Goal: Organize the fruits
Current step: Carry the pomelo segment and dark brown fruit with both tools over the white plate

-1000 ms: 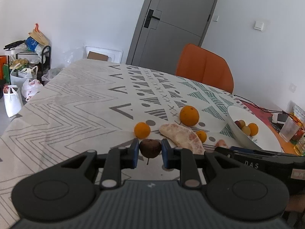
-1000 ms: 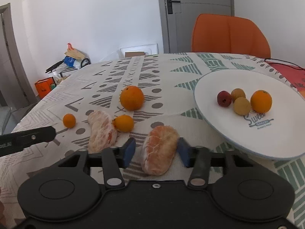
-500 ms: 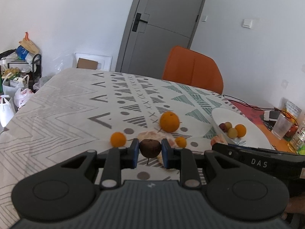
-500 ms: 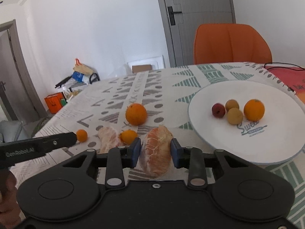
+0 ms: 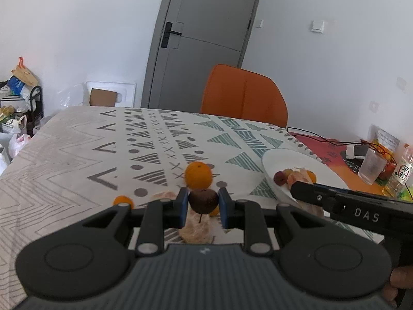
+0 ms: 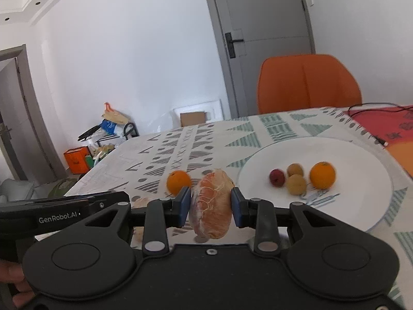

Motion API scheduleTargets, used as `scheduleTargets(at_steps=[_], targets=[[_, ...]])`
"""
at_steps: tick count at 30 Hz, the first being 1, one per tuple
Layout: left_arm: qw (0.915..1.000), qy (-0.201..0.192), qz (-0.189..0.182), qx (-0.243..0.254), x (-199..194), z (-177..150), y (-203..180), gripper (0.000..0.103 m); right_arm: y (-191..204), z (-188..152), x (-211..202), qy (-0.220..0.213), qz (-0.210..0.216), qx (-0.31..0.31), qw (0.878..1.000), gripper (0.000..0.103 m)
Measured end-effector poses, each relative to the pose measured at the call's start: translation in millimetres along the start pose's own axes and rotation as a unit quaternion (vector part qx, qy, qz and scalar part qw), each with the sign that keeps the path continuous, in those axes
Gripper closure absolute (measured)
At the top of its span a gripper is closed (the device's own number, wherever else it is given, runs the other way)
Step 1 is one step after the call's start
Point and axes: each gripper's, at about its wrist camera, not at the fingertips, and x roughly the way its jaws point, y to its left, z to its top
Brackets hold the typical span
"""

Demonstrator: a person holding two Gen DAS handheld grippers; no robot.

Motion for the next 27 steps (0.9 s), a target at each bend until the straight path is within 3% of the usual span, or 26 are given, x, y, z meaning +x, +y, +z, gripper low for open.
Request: scheduleTargets(at_steps=[27], targets=[[0.9968,0.015,-0.056,0.055,57.8,15.9,-76.3,0.08,-91.0,-2.4,-10.9,-0.02,-0.085,0.062,0.994,0.071]])
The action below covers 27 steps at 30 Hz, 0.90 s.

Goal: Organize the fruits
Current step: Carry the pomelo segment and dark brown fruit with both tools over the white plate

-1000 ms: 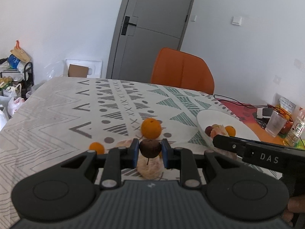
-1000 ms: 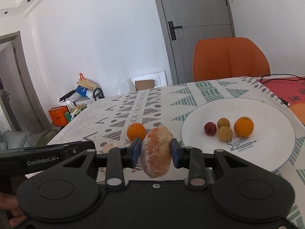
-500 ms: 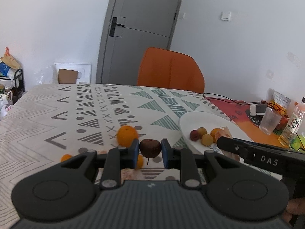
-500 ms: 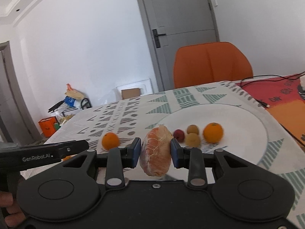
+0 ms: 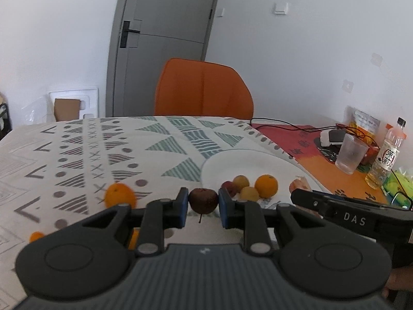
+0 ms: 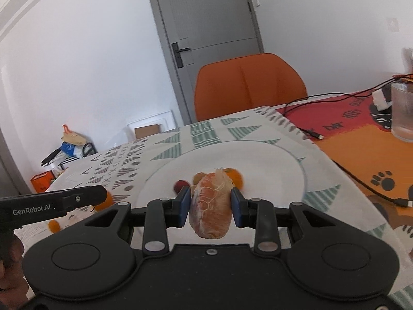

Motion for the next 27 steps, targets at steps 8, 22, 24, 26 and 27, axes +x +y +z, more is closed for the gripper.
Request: scheduleTargets(at_steps=[8,22,24,26,27], targets=[[0.9997,0.012,-0.011,0.016,24.0,4.5,-24.6,0.08,-26.6,5.8,1.9,-0.008,-0.016,0.015,1.0,0.071],[0.9989,0.017,-0.02,0.038,51.9,14.8,-49.7,0.08,-44.3,5.5,-5.5,-0.027,-0.011,0.034,0.999,0.066],[0.9988,0.018,-0.022,0.04,52.6,15.8,-52.1,0.08,-43.2,4.1,-6.5,-0.024,-0.008,0.034,0.999,0.066],[0.9986,0.019,-0.026,0.042,51.2,16.4,-54.6,0.079,-41.7,2.8,-7.8,-0.02,-0.004,0.033,0.999,0.066],[0.9986,0.017,-0.026,0.042,49.8,16.3,-55.1,0.078,-40.7,2.4,-8.3,-0.019,-0.003,0.032,0.999,0.066]])
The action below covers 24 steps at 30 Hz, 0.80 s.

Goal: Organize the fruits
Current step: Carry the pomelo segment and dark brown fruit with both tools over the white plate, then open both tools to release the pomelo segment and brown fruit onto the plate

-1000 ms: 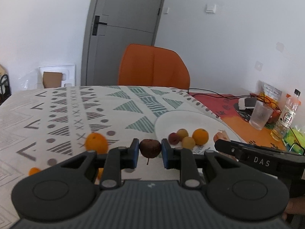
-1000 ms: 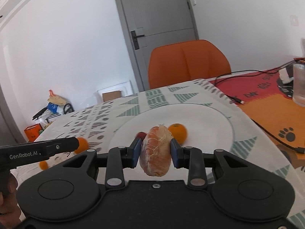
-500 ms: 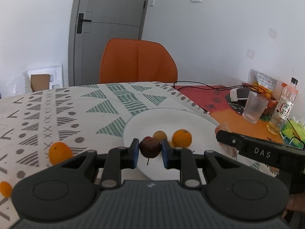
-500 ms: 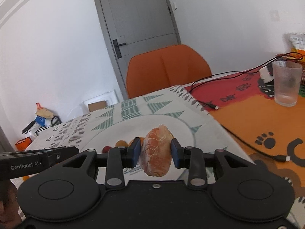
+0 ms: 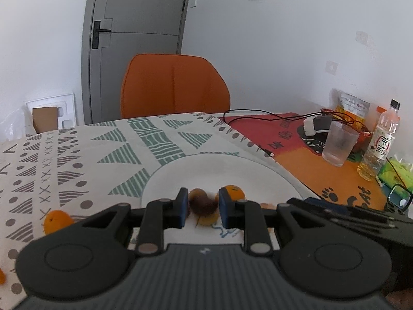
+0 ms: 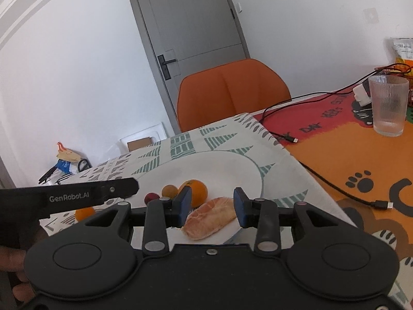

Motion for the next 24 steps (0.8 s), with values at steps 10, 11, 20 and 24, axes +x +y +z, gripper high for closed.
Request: scheduleTargets(at_steps=[10,11,20,24], targets=[[0.9988,0.0,0.032,-0.036,-27.0,-6.8,24.9,0.046,17.5,-3.2,-6.9,0.01,-0.004,-0.003,1.0,0.05],[0.9985,-0.004,0.039,-0.039,-31.8,-7.2,28.2,0.036,19.9,-3.7,-8.0,0.008,-0.009,-0.005,1.0,0.049],[0.9948,-0.035,0.074,-0.061,-69.7,-12.0,56.1,0.013,49.8,-7.6,-16.5,0.004,0.013,-0.029,0.999,0.018],[0.9926,-0.045,0.087,-0.072,-84.3,-16.7,67.8,0.013,61.9,-8.7,-20.4,0.0,0.028,-0.036,0.999,0.008]])
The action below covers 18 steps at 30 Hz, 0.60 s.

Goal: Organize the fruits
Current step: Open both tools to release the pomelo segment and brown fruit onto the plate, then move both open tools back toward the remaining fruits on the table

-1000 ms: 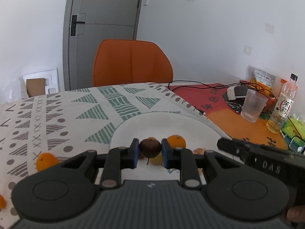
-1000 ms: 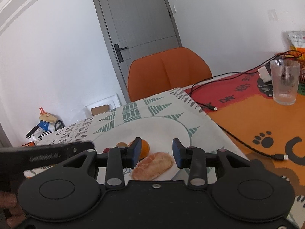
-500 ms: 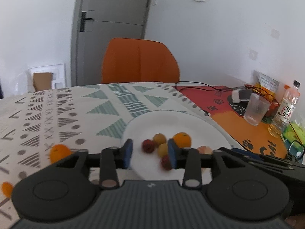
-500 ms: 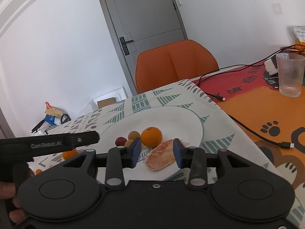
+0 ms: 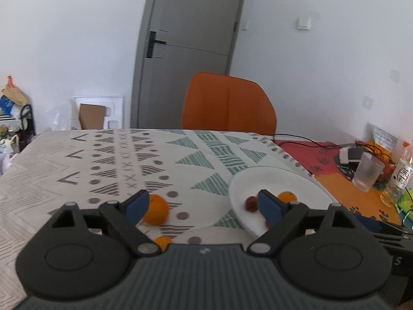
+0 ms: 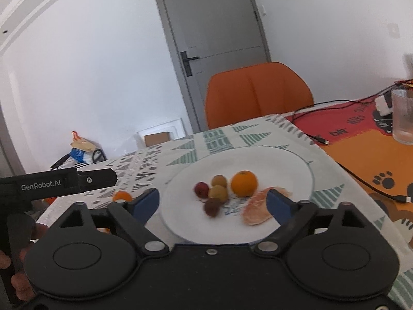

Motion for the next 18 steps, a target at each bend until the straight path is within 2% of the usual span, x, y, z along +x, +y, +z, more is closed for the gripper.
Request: scheduleTargets(at_steps=[9,11,18], targets=[[0.9994,-0.018,0.02,-0.022,-27.8,-0.7,31.3,0.011,24.5,-2.7,-5.2,-0.002,0.018,-0.015,1.0,0.0],[0.999,-0.024,0.02,-0.033,-35.7,-0.2,40.7,0.007,30.3,-3.9,-5.5,-0.001,0.024,-0.017,1.0,0.0],[0.9974,-0.035,0.05,-0.038,-53.6,-1.1,65.8,0.006,51.4,-8.1,0.0,0.002,0.035,-0.029,0.999,0.0]])
